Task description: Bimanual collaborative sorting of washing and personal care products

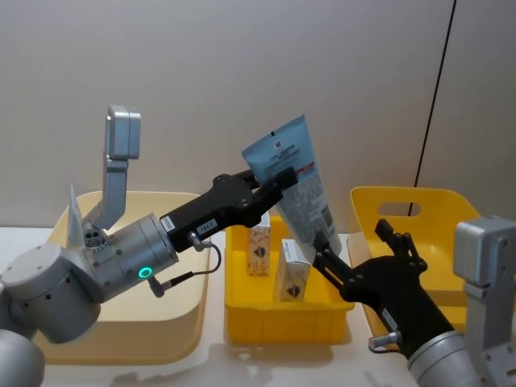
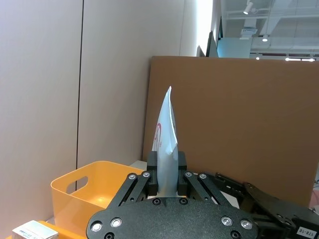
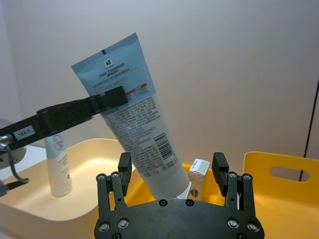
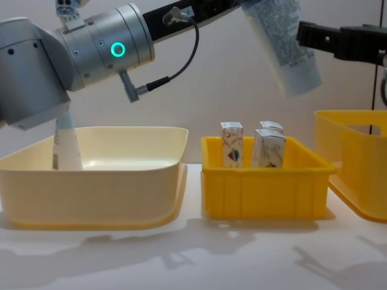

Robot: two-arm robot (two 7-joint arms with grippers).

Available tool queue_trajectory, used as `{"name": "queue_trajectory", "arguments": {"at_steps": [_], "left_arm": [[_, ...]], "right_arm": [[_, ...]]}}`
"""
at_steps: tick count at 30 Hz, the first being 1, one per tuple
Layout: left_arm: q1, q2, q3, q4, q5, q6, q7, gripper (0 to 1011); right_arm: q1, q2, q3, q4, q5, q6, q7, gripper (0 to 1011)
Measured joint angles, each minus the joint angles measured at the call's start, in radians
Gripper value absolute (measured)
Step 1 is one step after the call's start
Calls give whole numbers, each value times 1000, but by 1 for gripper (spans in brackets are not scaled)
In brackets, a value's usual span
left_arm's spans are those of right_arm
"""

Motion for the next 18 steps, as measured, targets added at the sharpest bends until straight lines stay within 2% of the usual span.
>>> {"name": "queue_trajectory", "arguments": {"at_steps": [9, 18], "left_arm": [[-1, -1, 1, 1, -1, 1, -1, 205], [-1, -1, 1, 2, -2, 1, -2, 204]], "right_arm": [[26, -27, -28, 32, -85, -8, -56, 1001], [61, -42, -52, 79, -132, -10, -65, 1001]]}}
